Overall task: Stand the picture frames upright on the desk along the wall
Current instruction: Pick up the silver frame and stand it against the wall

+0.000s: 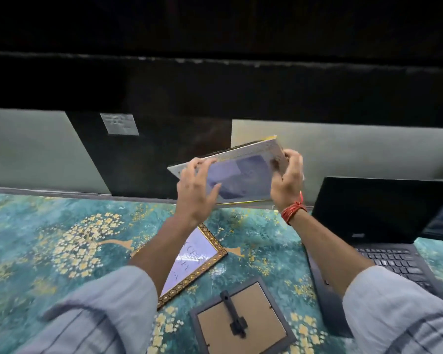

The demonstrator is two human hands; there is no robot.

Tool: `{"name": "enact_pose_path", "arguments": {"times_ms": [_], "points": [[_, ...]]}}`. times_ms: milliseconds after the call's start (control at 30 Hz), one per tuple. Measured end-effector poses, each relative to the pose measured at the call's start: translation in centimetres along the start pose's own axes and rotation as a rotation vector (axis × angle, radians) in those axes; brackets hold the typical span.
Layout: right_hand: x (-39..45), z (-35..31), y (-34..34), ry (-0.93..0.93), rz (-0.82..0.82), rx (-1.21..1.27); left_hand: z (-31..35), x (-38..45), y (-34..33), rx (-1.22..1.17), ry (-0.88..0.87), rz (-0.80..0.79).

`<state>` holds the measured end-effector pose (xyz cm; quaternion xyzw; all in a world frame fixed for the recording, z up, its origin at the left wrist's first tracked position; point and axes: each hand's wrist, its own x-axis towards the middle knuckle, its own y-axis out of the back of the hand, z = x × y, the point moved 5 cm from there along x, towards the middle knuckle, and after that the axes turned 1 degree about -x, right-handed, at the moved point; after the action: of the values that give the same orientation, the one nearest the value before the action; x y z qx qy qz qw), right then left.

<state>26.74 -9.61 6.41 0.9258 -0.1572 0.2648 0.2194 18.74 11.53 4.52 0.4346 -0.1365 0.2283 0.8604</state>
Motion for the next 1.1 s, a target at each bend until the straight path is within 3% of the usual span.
{"name": "enact_pose_path", "arguments": {"times_ms": [100,267,367,433,533,633,733,867,1100], "points": [[1.6,-4.3,0.8,0.262,-0.071,-0.124,0.2,2.0,-0.6,0.075,-0.015,-0.092],[3.8,-7.1,0.4,0.448,-0.214,-0.292,0.2,2.8,-2.2,-0.512,0.184,-0.121],[4.1,-7.0,-0.3,0.468,-0.261,-0.412,-0.5,1.7,-3.6,-0.648,0.265,-0.065],[4.0,-5.0,0.3,0.401,-0.174,-0.499,-1.4,1.0,-4.2,-0.685,0.329,-0.039],[3.3,-0.8,1.7,0.163,-0.055,-0.376,-3.3,0.2,-4.7,-0.772,0.423,-0.015],[2.4,4.1,0.6,-0.145,-0.15,-0.155,-4.6,0.2,-5.7,-0.878,0.502,-0.025],[1.5,8.4,-1.3,-0.395,-0.29,-0.091,-5.0,0.8,-6.7,-0.938,0.491,-0.048],[0.5,11.2,-2.8,-0.503,-0.407,0.011,-5.2,1.8,-8.2,-0.954,0.492,-0.1],[0.7,13.8,-2.2,-0.552,-0.124,0.049,-5.1,2.4,-10.3,-0.81,0.435,-0.048]]}}
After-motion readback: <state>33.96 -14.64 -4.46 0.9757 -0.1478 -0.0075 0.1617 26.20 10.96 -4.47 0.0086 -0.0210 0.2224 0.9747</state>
